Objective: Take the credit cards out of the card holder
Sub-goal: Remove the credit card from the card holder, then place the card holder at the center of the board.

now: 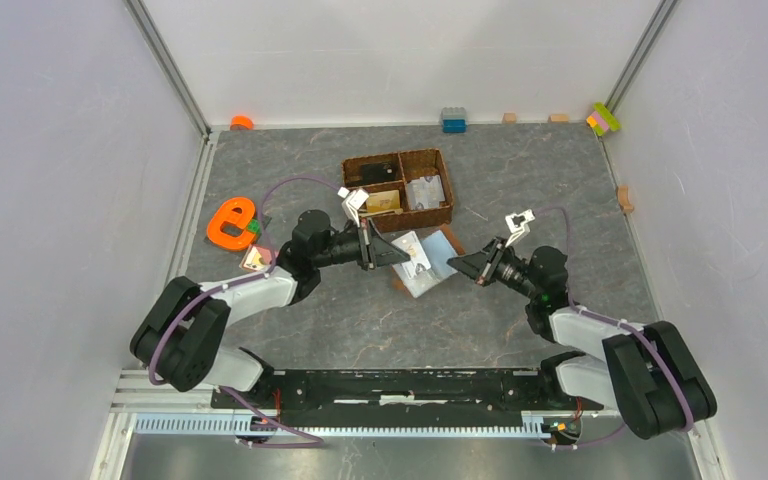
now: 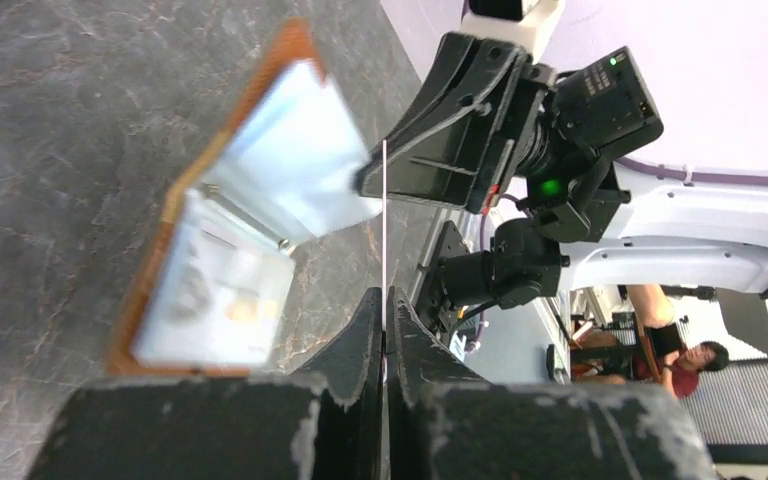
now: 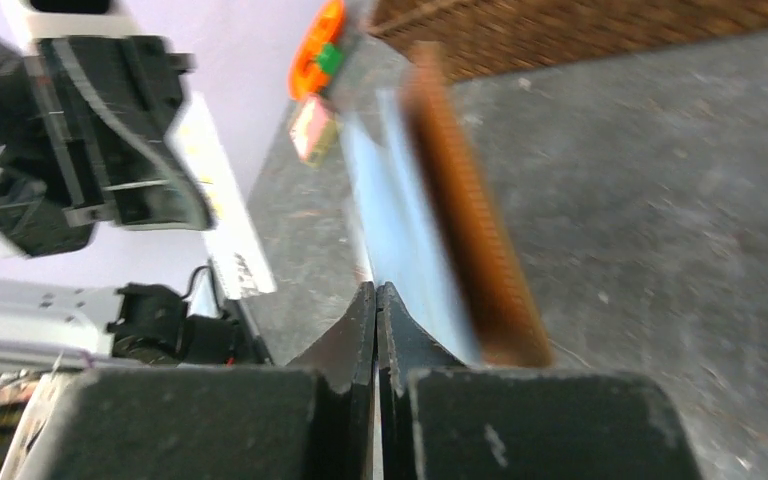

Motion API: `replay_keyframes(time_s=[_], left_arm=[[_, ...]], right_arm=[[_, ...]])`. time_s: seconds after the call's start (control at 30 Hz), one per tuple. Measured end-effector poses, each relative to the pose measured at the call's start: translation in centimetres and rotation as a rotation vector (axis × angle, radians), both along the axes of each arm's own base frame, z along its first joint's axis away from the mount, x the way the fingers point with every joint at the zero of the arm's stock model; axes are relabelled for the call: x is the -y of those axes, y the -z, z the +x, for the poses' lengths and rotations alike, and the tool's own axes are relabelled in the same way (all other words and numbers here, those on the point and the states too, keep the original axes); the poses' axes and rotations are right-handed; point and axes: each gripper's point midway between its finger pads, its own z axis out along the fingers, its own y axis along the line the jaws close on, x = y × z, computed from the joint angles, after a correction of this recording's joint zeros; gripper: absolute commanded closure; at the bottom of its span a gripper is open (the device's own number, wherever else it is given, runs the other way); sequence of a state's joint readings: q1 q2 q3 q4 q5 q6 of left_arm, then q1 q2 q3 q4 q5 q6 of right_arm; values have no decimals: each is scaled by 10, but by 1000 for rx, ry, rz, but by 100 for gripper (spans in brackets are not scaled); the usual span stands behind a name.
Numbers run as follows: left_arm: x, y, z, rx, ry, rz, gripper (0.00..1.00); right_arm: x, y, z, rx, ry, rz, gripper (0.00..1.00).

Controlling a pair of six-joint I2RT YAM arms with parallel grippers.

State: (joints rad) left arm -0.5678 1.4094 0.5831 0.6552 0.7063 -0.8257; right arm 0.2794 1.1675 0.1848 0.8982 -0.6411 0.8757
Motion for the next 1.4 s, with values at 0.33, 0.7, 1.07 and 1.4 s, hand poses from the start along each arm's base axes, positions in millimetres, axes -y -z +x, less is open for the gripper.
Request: replay_keyframes(time_s=[0.33,0.7,1.07,1.4], left_arm=[[-9,9,13,-39,-78,33,98],[-13,8,16,-47,-112,47,98],[-4,-24,6,34,-23,-73,98],[10,-31,-11,41,72,-130,97]], right_arm=[[24,70,15,-223,145,-129,60],[36,21,22,15,178,-168,24],[-17,-40,-20,280,-131,-43,27],[-40,-48,-39,321,-260,-11,55]])
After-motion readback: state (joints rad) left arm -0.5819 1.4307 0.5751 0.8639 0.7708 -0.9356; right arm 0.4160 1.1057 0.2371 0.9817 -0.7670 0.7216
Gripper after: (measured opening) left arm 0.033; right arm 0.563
